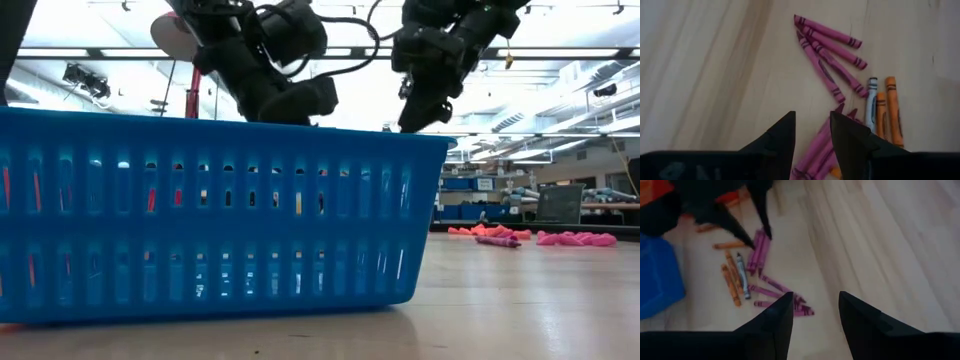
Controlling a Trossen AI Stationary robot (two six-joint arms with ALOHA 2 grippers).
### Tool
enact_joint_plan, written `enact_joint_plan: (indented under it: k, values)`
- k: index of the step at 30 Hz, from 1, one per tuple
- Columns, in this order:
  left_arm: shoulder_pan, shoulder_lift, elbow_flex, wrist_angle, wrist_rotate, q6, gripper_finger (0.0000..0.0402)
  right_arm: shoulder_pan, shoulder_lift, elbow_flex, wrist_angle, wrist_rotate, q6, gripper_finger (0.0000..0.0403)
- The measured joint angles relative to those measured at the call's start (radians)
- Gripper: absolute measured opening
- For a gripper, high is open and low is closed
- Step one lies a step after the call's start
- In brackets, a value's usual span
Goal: Sort crayons
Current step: Put the red crayon into the orange bin
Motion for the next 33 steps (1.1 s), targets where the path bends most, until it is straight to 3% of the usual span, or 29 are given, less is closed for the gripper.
enact_joint_plan:
  k: [6, 11, 16, 27, 33]
  values:
    - [0.000, 0.015, 0.000, -0.023, -0.001, 0.073, 0.0133, -0.008, 0.064, -0.002, -0.182, 0.025, 0.246, 0.0162]
    - [0.000, -0.002, 0.002, -0.080, -0.001, -0.046, 0.0133, -0.019, 0.160, -0.003, -0.295, 0.011, 0.365, 0.0162]
    - [-0.007, -0.029, 0.024, -0.245, -0.001, -0.097, 0.0133, -0.027, 0.229, -0.003, -0.334, -0.032, 0.472, 0.0162]
    - [-0.019, -0.127, 0.028, -0.366, -0.002, -0.102, 0.0133, -0.027, 0.322, -0.002, -0.400, -0.065, 0.554, 0.0162]
    - [-0.019, -0.190, 0.027, -0.423, -0.061, -0.137, 0.0133, -0.011, 0.373, -0.002, -0.358, -0.036, 0.586, 0.0162]
